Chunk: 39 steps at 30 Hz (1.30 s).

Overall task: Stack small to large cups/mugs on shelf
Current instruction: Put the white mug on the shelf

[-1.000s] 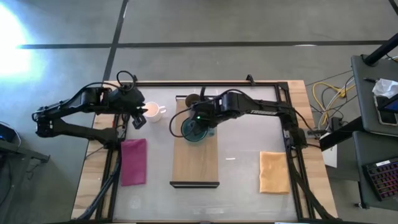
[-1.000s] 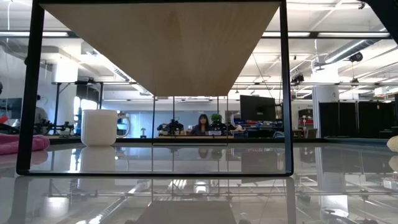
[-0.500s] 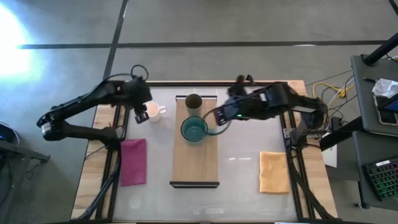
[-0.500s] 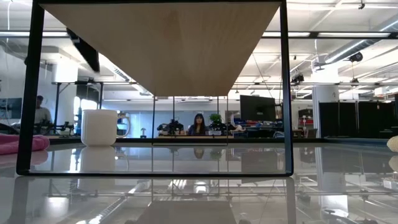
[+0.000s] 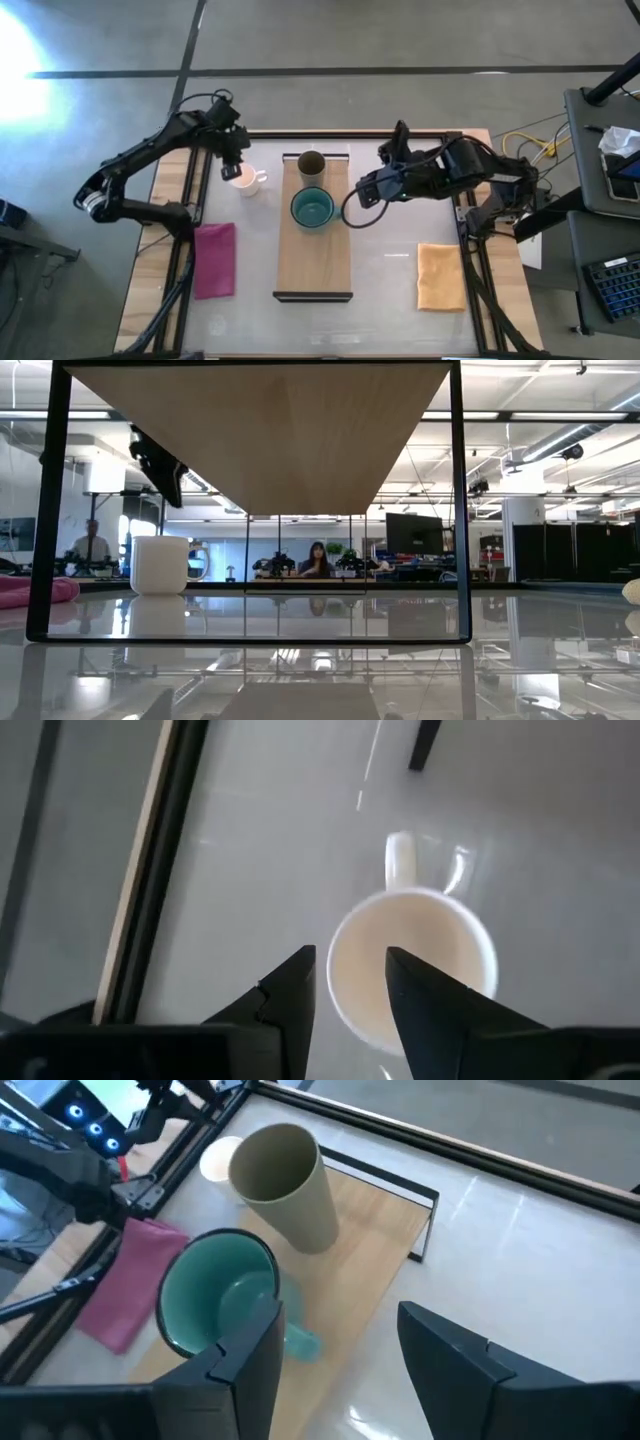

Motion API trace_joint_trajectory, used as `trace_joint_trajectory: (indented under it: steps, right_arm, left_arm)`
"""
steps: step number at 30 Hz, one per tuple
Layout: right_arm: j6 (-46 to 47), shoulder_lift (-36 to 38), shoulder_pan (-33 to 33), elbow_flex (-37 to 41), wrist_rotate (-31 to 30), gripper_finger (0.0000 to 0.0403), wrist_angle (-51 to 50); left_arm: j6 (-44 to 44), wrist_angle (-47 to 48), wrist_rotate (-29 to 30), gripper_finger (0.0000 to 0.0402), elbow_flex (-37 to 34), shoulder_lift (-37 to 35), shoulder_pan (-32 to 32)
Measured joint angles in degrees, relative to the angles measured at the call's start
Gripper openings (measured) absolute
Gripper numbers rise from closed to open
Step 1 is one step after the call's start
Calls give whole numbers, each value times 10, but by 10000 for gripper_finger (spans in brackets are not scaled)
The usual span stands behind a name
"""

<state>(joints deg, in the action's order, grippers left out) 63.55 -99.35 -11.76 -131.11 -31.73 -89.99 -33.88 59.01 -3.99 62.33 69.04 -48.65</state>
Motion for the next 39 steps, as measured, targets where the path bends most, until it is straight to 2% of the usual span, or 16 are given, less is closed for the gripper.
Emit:
trace_joint_trajectory:
  steps: [9,24,28,33,39]
  right_arm:
    - [-6,0,-1,19,6,190,0]
    - [-17,0,-4,26,5,190,0]
    - [-21,0,-4,26,4,190,0]
    - [-22,0,-4,26,4,190,0]
    - [-35,0,-3,26,3,190,0]
  left_arm:
    - [-28,18,18,109,-1,82,-1]
    - [-24,-4,52,108,-26,135,-1]
    - [4,-22,55,81,-46,125,-1]
    - [25,-27,51,9,-64,113,-1]
    - [75,-20,26,2,-85,78,0]
